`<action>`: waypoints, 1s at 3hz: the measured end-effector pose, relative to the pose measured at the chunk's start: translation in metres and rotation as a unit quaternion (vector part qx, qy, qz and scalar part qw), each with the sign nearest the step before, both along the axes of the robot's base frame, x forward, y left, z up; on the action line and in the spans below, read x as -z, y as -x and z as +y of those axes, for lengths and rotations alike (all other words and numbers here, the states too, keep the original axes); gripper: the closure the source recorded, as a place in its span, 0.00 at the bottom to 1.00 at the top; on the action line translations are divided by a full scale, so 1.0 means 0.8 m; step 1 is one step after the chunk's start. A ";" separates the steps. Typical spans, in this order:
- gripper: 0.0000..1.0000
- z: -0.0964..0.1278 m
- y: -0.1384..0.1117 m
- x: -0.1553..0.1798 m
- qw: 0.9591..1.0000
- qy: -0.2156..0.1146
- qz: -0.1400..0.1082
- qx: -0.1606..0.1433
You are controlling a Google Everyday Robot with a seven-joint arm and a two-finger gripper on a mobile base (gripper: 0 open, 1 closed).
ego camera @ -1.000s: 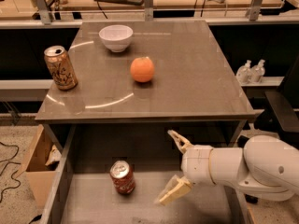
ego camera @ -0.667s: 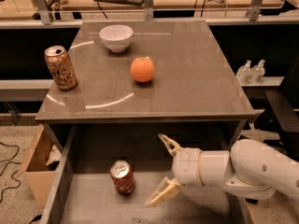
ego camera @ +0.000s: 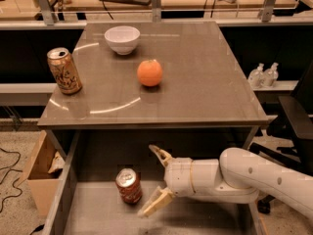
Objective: Pick coke can from top drawer and place on counter
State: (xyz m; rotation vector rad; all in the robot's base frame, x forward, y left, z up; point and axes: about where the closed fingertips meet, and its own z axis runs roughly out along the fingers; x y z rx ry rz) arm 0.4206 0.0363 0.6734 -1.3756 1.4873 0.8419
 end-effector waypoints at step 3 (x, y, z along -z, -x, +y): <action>0.41 0.064 -0.011 0.013 0.997 -0.046 -0.009 -0.055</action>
Offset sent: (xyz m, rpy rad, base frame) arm 0.0152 0.0465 -0.0215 0.1050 0.0022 0.0906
